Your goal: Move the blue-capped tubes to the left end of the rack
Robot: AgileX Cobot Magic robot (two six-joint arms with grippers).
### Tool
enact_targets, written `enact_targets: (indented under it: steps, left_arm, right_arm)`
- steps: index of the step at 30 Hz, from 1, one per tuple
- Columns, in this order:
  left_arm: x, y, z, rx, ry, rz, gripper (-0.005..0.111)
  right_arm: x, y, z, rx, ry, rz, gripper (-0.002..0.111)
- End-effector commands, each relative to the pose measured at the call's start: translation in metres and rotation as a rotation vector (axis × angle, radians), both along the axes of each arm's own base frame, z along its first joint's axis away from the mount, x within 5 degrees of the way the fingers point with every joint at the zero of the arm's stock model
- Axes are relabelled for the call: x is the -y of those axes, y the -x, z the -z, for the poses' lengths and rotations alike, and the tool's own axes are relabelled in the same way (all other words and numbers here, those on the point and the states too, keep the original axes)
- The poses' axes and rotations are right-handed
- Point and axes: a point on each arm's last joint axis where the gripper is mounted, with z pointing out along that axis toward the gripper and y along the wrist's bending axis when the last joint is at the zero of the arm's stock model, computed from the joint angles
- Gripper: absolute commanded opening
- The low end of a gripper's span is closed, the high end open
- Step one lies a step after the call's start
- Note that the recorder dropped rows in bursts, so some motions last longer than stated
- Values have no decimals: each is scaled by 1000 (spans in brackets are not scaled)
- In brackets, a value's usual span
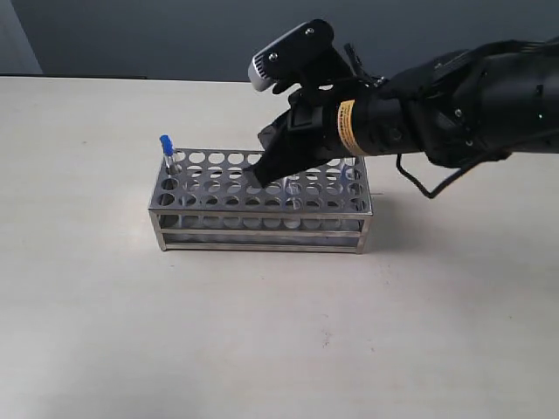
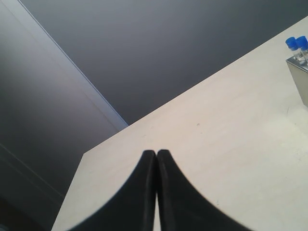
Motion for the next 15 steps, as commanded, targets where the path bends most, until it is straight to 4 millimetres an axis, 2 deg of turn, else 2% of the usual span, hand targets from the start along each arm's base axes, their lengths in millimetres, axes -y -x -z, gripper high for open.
enact_targets:
  steps: [1,3,5,6,8,9,12,15]
  left_arm:
    - [0,0,-2,5,5,4,1]
    - [0,0,-2,6,5,5,1]
    - [0,0,-2,6,5,5,1]
    - [0,0,-2,6,5,5,1]
    - [0,0,-2,6,5,5,1]
    - [0,0,-2,6,5,5,1]
    - [0,0,-2,6,5,5,1]
    - [0,0,-2,6,5,5,1]
  right_arm:
    - [-2,-16,-8,-112,-112,-227,-1]
    - [-1,-18,-27,-281,-272,-454,-1]
    - [4,-21,-34,-394,-348,-573,-1]
    - [6,-26,-31,-387,-344,-552,-1]
    - [12,-42,-12,-246,-247,-401,-1]
    - [11,-43,3,-138,-142,-324,-1]
    - [9,-36,32,4,74,-205,-1]
    - [2,-25,41,19,62,-162,-1]
